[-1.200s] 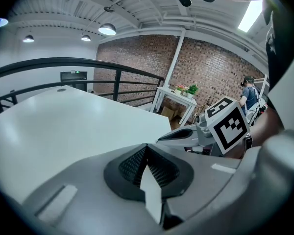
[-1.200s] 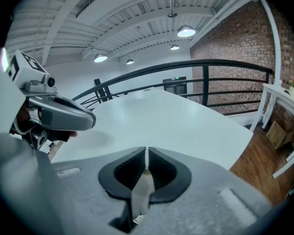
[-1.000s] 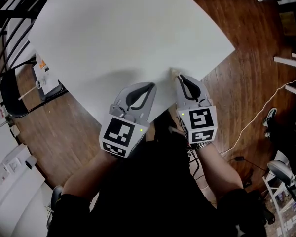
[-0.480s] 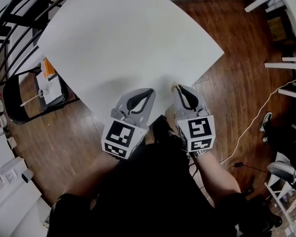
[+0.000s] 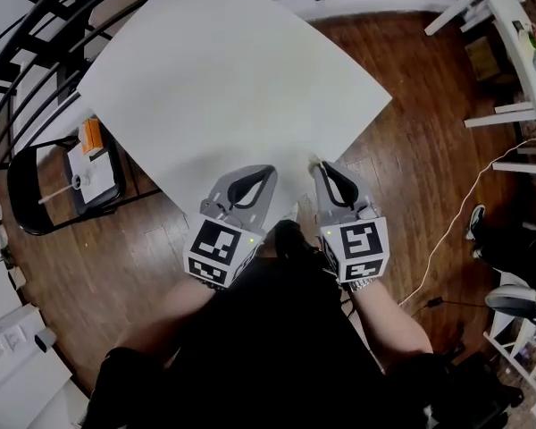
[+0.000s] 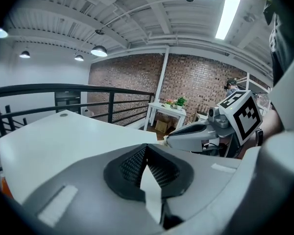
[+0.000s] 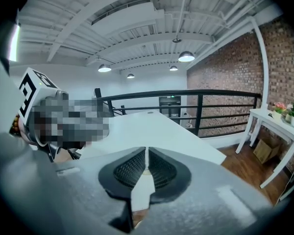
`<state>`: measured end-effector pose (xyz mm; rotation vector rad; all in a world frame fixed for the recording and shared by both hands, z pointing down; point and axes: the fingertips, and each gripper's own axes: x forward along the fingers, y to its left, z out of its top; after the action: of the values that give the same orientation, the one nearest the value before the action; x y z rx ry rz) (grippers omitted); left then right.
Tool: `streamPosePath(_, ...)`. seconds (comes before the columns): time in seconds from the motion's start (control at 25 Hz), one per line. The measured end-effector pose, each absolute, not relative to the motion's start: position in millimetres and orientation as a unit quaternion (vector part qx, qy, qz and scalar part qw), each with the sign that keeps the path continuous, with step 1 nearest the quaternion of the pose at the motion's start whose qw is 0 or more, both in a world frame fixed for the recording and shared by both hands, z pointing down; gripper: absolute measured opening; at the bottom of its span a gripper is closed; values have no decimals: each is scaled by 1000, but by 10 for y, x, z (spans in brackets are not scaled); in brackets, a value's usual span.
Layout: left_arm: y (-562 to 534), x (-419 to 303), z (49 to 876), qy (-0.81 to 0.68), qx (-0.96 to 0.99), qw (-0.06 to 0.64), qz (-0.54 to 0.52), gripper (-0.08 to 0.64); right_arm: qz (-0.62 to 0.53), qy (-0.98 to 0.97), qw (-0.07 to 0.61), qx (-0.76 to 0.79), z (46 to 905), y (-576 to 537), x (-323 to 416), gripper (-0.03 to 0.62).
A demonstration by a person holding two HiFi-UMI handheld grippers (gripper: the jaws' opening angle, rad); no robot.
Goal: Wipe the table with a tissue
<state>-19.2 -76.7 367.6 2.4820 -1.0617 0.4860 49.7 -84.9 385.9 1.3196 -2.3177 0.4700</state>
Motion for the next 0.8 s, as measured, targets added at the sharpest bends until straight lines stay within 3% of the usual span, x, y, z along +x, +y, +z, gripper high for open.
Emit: streamPosePath(0.8, -179, -383, 3079, -375, 908, 141, 122, 15, 114, -849, 177, 485, 3187, -79, 107, 9)
